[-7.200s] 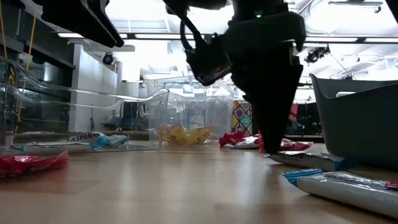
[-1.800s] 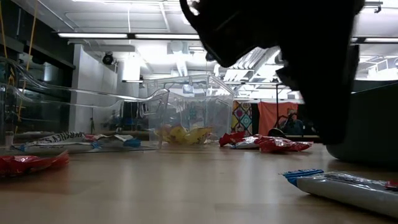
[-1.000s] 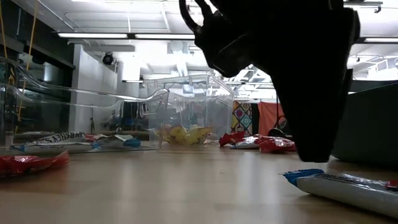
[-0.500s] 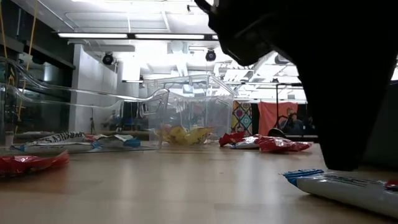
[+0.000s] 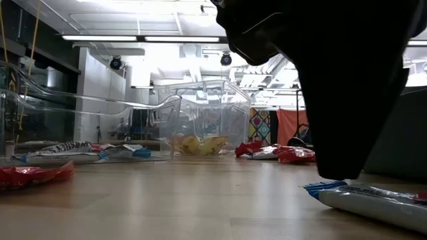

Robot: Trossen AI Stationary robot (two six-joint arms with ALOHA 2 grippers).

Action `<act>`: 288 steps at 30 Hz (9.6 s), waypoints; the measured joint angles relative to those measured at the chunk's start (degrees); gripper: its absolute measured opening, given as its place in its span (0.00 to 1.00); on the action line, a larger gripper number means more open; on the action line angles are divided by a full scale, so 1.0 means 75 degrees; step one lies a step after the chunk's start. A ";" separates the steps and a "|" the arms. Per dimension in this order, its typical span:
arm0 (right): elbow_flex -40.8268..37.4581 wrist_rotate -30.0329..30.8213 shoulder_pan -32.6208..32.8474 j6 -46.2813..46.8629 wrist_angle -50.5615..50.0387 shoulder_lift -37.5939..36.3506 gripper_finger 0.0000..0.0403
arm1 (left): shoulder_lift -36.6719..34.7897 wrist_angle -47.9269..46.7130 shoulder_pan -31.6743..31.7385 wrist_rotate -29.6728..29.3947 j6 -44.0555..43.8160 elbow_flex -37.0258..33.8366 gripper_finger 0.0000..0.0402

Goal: Sort candy
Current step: Put the white chocolate into the transparent bin

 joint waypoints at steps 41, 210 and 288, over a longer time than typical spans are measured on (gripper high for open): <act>0.2782 0.3373 -0.0199 -0.2732 -0.1496 0.0583 0.05 | -0.0009 -0.0100 -0.0130 0.0150 0.0207 0.0000 0.38; -0.6128 0.2081 -0.4798 -0.7605 0.4468 -0.3529 0.03 | -0.0134 -0.0239 -0.0991 -0.1395 -0.0595 -0.0001 0.38; -0.5679 0.4418 -0.2366 -0.6882 0.2874 -0.4495 0.60 | 0.0204 0.0050 -0.0949 -0.1320 -0.0935 -0.0001 0.38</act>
